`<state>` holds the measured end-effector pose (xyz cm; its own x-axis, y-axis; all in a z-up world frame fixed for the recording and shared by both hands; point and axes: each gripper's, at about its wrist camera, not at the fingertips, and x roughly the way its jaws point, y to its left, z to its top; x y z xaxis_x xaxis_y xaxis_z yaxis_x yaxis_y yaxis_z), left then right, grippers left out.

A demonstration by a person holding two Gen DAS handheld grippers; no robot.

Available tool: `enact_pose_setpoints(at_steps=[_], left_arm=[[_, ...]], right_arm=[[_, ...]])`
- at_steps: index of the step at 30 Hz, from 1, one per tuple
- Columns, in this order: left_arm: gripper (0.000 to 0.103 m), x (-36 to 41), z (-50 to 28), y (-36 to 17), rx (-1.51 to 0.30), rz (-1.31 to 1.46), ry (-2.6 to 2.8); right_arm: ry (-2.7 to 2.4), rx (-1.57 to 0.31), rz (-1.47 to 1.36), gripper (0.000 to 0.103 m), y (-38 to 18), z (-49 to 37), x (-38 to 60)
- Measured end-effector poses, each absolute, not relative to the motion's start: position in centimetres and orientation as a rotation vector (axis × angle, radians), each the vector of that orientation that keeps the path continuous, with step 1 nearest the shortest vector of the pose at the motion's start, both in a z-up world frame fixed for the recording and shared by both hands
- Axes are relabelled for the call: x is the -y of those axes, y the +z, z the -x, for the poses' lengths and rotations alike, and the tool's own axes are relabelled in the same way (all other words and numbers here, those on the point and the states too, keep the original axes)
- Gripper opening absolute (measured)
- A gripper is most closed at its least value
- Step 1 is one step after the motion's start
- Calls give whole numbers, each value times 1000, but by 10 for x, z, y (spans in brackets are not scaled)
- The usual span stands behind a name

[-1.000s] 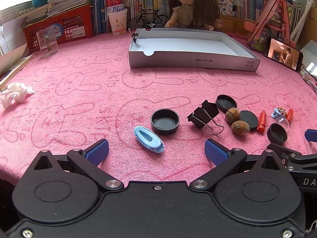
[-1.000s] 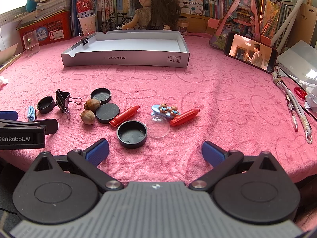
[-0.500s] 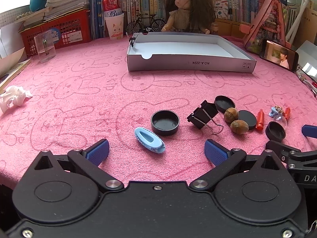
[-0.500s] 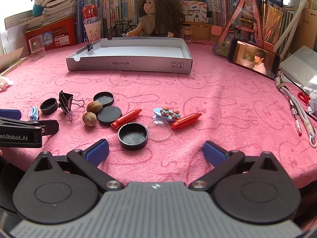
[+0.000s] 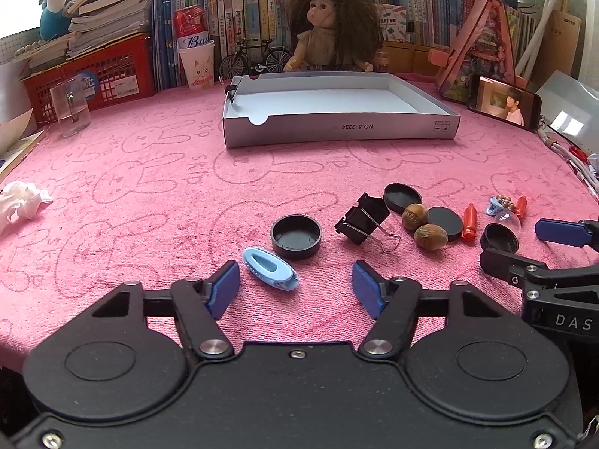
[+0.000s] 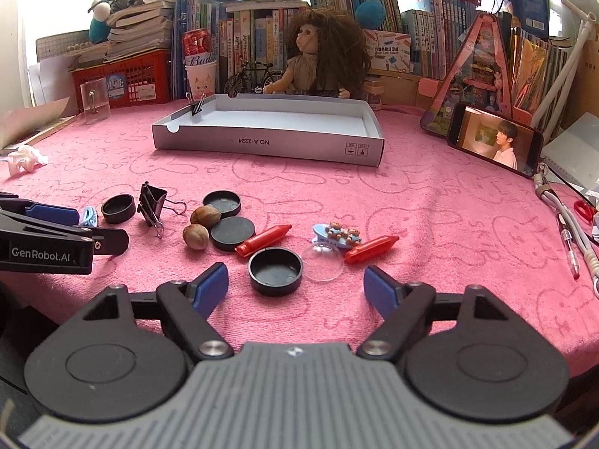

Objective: Organize rigid objects
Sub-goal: 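Grasp the light blue oval clip with the left tool while the right tool grasps a black round lid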

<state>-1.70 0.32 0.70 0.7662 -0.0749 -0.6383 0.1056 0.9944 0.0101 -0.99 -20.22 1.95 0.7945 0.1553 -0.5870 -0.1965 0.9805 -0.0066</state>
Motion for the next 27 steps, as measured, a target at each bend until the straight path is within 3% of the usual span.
enact_pose_setpoints(at_steps=[5,9,13,14,27], left_arm=[[41,-9,18,9,-685,-25,-85],[37,-14,16,8,-672,-5,-71],[22,-12,15,7,-650,-22,-55],[16,-12,14,7,-649,-19,-57],[16,-11,19,19,-592,-13,-56]], right_arm=[[206,-592,80,62,24,13,198],[221,-601,94,57,22,14,195],[222,-627,83,37,18,13,195],[224,-623,84,36,19,14,195],[209,-576,62,36,28,11,198]])
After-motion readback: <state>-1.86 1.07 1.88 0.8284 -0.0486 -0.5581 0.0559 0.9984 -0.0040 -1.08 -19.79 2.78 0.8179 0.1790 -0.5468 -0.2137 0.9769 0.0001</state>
